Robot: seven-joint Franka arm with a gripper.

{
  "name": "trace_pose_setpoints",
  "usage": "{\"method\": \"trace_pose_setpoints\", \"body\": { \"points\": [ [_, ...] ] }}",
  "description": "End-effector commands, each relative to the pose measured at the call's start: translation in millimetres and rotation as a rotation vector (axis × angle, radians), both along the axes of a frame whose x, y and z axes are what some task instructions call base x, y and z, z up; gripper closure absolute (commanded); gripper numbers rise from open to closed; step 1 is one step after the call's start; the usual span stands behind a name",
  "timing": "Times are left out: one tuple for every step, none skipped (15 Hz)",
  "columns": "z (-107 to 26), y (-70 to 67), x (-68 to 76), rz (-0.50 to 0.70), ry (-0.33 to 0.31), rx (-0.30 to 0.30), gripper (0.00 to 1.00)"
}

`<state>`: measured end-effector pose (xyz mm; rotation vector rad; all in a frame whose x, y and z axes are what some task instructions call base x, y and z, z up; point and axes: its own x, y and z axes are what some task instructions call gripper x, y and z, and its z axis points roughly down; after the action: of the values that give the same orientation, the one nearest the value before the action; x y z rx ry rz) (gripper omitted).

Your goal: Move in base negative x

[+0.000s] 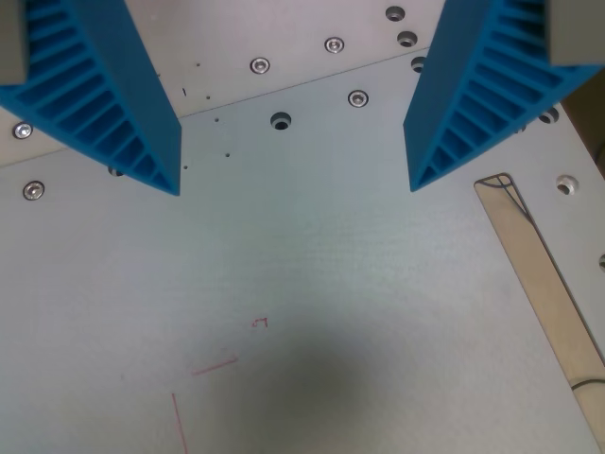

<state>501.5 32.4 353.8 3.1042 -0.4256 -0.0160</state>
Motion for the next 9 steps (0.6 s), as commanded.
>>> {"method": "trace_pose_setpoints", "body": {
  "points": [
    [2.2,-1.3,-5.9,0.0,-0.004,0.0,0.0],
    [2.2,-2.6,-11.5,0.0,-0.004,0.0,0.0],
    [2.1,-3.8,-17.0,0.0,-0.004,0.0,0.0],
    [1.9,-5.1,-22.5,0.0,-0.004,0.0,0.0],
    [1.7,-6.3,-28.1,0.0,-0.004,0.0,0.0],
    [1.4,-7.6,-33.6,0.0,-0.004,0.0,0.0],
    [1.0,-8.8,-39.2,0.0,-0.004,0.0,0.0],
    [0.6,-10.1,-44.7,0.0,-0.004,0.0,0.0],
    [0.0,-11.4,-50.3,0.0,-0.004,0.0,0.0]
  ]
}}
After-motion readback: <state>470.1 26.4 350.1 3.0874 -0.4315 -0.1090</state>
